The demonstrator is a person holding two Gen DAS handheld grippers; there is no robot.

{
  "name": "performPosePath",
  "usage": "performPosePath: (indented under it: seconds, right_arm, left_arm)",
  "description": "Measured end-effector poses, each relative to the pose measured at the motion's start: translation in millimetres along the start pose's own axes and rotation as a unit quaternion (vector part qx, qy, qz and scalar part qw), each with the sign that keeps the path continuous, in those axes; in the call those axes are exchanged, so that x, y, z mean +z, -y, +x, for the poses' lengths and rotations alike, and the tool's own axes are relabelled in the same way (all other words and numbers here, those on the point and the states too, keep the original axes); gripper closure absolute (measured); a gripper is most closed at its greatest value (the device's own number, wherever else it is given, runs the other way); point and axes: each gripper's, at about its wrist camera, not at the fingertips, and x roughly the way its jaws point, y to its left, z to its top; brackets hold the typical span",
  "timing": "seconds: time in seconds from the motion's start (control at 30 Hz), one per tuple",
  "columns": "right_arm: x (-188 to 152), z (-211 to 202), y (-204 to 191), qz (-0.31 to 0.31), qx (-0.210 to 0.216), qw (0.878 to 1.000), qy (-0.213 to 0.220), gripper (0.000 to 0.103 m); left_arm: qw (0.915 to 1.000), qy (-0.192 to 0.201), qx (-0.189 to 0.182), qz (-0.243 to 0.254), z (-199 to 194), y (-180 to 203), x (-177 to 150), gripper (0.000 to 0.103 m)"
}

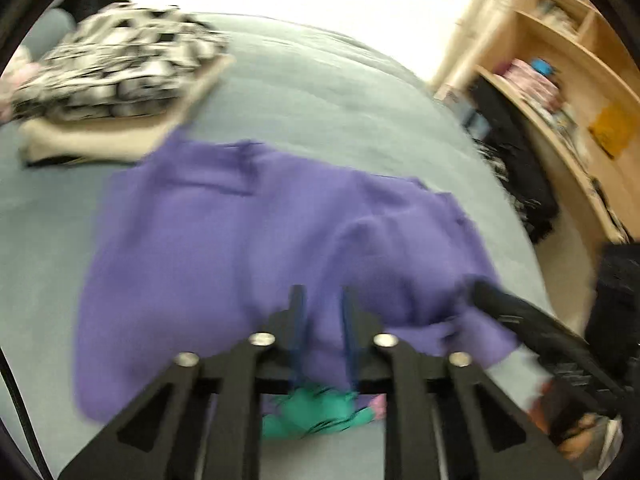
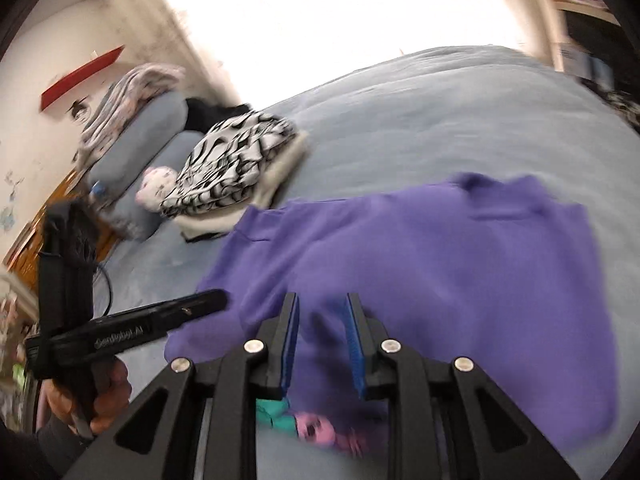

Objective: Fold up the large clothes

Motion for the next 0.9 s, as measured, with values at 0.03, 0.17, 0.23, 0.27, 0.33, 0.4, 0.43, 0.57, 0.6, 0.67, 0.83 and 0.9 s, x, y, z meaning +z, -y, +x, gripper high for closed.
performPosePath:
  seconds: [0.03,0.17,0.23,0.27,0.33,0.4,0.43,0.57,0.6,0.67,0.83,0.9]
  right_arm:
    - [3,14,4,-0.002,-0.001,1.000,-0.011,0.084]
    - [9,66,37,0.023,-0.072,0.996,-0.049,0.100]
    - [5,75,52,0.056,-0.068,0.994,-0.063,0.100]
    - [5,74,52,0.060,-0.064,0.994,-0.061,0.101]
    - [3,70,49,0.047,-0.075,0.994,-0.067,0.101]
    - [-5,62,49,0.037,-0.079,0.994,-0.068,0.101]
    - [-7,60,49,0.038,-0.077,0.994,-0.069,0.101]
    - [-12,43,50,0.046,-0.051,0.995,-0.078,0.097]
    - [-9,35,46,0.045,-0.033,0.996,-0.072,0.095]
    - [-2,22,42,0.039,-0.017,0.998,-0.054,0.095]
    - [24,16,40,0.055,0.004,0.998,0.000,0.095]
    - [32,31,45,0.064,0.001,0.998,0.001,0.095]
  left_arm:
    - [0.9998,0.002,-0.021,0.002,8,5,5,0.092]
    - [0.9984,-0.005,-0.054,0.012,40,18,11,0.092]
    - [0.9988,-0.037,-0.028,0.011,70,17,11,0.092]
    - [0.9983,-0.057,-0.005,0.012,85,13,11,0.092]
    - [0.9964,-0.080,0.024,0.014,106,3,8,0.098]
    - [0.9968,-0.079,0.013,0.011,104,-5,9,0.102]
    - [0.9964,-0.083,0.011,0.011,101,-8,8,0.102]
    - [0.9959,-0.088,0.010,0.020,82,-11,7,0.102]
    - [0.9957,-0.086,0.010,0.031,76,-6,10,0.099]
    - [0.9965,-0.063,-0.001,0.055,57,3,13,0.094]
    - [0.9979,-0.013,-0.031,0.055,40,16,32,0.092]
    - [0.9985,-0.018,-0.035,0.038,57,18,41,0.092]
